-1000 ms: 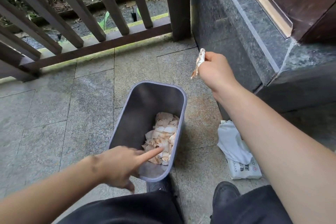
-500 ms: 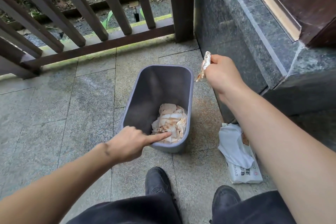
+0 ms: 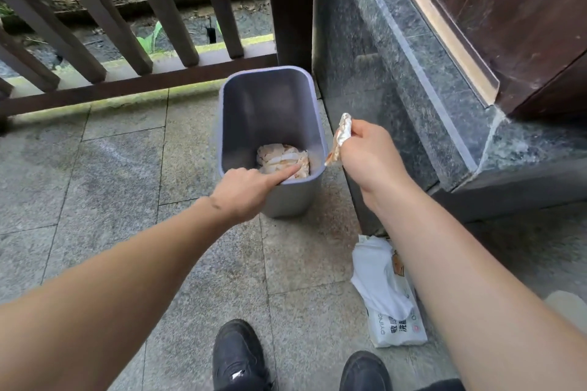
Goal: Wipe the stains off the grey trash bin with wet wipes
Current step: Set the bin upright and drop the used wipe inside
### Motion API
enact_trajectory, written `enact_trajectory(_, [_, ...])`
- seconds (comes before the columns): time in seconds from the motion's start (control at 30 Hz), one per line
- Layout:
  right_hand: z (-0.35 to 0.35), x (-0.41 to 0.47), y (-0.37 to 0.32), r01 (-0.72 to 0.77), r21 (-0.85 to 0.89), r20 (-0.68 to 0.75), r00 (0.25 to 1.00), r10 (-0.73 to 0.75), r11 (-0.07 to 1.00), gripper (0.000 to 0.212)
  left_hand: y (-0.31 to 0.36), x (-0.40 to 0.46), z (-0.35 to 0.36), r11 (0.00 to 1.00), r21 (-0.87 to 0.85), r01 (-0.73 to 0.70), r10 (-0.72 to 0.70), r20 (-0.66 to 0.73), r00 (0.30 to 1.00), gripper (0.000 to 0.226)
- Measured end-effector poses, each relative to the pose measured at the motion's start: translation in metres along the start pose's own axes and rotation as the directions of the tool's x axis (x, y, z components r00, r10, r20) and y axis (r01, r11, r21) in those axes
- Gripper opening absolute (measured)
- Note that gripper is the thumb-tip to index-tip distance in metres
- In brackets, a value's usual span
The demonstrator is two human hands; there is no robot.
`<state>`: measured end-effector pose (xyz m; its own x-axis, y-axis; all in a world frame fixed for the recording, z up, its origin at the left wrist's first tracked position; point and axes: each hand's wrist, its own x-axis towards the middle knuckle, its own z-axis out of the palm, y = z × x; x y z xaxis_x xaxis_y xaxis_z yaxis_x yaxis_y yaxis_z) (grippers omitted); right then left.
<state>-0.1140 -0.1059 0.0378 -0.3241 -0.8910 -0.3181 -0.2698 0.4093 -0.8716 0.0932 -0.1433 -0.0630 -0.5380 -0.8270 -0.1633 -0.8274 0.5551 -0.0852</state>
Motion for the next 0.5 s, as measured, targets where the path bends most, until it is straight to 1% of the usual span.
enact_trajectory(0.07, [0.002,0.000,-0.001,-0.008,-0.002,0.003,1.000,0.008,1.000,0.030,0.003,0.017,-0.002,0.997,-0.070,0.031,-0.034,-0.037,0.999,0.083])
enact_trajectory(0.13, [0.003,0.000,-0.001,-0.014,-0.009,0.014,1.000,0.014,1.000,0.029,0.002,0.025,0.000,0.990,-0.138,0.032,-0.041,-0.062,0.997,0.068])
enact_trajectory(0.17, [0.004,0.000,-0.002,-0.015,-0.013,0.024,1.000,0.015,1.000,0.028,0.000,0.024,0.002,0.988,-0.146,0.059,-0.069,-0.065,0.995,0.066])
enact_trajectory(0.23, [0.006,-0.001,-0.002,-0.022,-0.018,0.035,0.999,0.023,1.000,0.028,-0.004,0.012,0.004,0.974,-0.152,0.170,-0.181,-0.064,0.981,0.074])
enact_trajectory(0.3, [0.008,-0.003,-0.002,-0.027,-0.017,0.043,0.999,0.027,1.000,0.029,-0.008,-0.003,0.011,0.926,-0.229,0.302,-0.317,-0.034,0.948,0.081])
enact_trajectory(0.33, [0.009,-0.004,-0.002,-0.020,-0.019,0.044,0.999,0.020,1.000,0.028,-0.009,-0.010,0.014,0.893,-0.289,0.344,-0.362,-0.008,0.932,0.083])
enact_trajectory(0.43, [0.010,-0.007,-0.001,0.017,-0.015,0.056,0.998,-0.016,1.000,0.023,-0.004,-0.018,0.018,0.799,-0.473,0.370,-0.417,0.005,0.909,0.079])
enact_trajectory(0.5, [0.012,-0.008,0.003,0.017,-0.021,0.066,0.998,-0.015,1.000,0.025,0.002,-0.013,0.018,0.708,-0.581,0.402,-0.485,0.015,0.874,0.076])
